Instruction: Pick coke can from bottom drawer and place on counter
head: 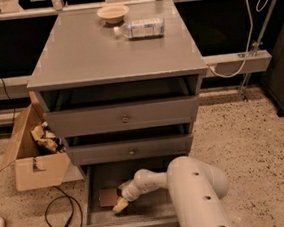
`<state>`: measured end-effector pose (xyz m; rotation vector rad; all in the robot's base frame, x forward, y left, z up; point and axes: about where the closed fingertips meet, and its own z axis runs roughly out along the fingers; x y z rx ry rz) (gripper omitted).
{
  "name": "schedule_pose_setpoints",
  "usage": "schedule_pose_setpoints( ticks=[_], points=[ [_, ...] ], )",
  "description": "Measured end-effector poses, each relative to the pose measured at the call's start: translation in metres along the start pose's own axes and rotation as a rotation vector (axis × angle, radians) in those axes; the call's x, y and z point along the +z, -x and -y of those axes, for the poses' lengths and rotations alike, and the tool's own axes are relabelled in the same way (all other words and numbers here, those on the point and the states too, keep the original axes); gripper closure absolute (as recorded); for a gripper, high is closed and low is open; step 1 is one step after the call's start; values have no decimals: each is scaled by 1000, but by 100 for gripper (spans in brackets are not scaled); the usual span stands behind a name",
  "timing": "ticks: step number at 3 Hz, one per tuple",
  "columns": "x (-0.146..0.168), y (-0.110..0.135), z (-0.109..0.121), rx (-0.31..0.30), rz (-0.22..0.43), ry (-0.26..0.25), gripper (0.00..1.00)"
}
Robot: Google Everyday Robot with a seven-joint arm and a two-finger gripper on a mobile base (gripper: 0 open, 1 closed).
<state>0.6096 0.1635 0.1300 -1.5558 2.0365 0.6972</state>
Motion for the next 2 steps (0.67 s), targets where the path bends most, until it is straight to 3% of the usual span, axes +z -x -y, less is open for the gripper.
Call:
schedule_pose_setpoints(
  ticks=[1, 2],
  points=[
    [17, 3, -10, 7, 24, 30, 56],
    [16, 3, -10, 7, 24, 31, 79]
  ],
)
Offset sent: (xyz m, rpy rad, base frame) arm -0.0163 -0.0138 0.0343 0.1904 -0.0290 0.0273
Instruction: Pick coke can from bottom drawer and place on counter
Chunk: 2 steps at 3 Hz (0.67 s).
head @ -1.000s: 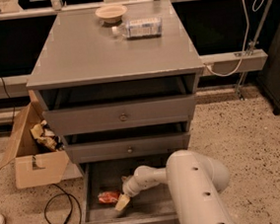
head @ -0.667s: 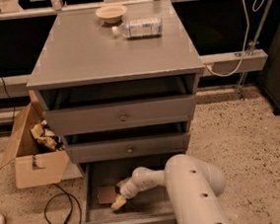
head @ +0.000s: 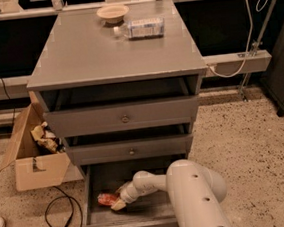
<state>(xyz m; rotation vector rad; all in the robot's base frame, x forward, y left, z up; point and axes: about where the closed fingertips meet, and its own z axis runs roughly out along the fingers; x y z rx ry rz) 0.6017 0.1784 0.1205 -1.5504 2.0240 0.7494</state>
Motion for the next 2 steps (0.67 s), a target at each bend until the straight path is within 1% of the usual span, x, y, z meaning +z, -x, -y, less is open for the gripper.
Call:
schedule_pose_setpoints(
  ticks=[1, 2],
  points=[
    [-41, 6, -6, -66, 39, 31, 100],
    [-140, 12, -19, -188, 75, 98, 100]
  ],
)
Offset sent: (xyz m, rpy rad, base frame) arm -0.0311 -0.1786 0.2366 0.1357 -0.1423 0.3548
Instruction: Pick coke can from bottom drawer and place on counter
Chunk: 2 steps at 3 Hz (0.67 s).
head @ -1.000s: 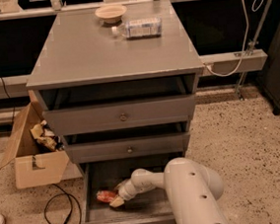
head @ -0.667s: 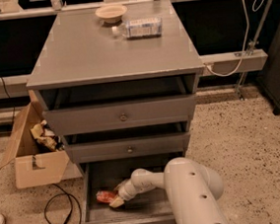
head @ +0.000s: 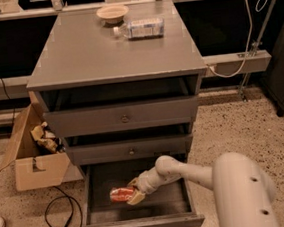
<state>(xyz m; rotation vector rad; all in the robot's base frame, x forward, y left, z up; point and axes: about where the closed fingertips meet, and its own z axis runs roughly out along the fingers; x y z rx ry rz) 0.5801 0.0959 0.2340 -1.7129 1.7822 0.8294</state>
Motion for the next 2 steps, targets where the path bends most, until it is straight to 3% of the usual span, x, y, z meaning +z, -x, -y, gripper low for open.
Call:
schedule_pose_setpoints(
  ticks=[1, 2],
  points=[
    [-94, 19, -7, -106, -33, 7, 100],
    [-85, 20, -6, -101, -29, 7, 100]
  ],
)
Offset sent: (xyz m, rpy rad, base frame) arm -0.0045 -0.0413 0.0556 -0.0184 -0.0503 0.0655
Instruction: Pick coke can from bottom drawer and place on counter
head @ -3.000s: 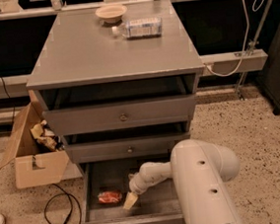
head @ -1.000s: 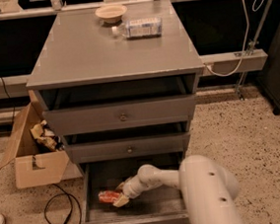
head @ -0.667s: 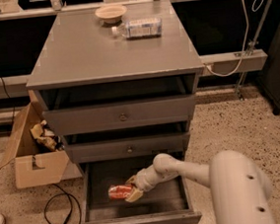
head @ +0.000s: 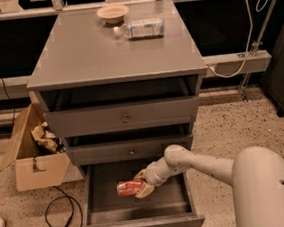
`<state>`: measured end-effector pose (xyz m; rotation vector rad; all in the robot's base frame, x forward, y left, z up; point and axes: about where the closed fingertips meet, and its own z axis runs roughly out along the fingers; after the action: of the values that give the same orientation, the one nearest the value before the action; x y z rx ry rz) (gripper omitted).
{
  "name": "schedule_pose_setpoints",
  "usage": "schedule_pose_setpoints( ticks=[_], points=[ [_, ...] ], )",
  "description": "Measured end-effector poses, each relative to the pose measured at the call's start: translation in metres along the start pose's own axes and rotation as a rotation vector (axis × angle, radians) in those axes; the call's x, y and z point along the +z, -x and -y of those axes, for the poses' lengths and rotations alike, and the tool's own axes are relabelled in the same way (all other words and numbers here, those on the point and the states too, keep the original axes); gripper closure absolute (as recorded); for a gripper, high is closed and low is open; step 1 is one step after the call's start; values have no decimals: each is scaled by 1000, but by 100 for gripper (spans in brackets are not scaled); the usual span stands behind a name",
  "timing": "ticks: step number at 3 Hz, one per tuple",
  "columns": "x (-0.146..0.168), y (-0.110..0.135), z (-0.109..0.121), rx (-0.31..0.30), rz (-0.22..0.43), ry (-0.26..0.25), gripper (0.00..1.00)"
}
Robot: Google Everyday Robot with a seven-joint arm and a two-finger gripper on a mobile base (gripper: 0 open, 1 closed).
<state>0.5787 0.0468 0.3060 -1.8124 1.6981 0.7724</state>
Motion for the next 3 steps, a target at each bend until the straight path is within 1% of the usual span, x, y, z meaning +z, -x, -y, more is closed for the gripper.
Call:
schedule_pose_setpoints(
  ticks=[1, 2, 3],
  points=[
    [-49, 32, -11, -79, 43, -69, 100],
    [-127, 74, -39, -167, 39, -144, 100],
    [-191, 118, -81, -207, -1, -176, 100]
  ],
)
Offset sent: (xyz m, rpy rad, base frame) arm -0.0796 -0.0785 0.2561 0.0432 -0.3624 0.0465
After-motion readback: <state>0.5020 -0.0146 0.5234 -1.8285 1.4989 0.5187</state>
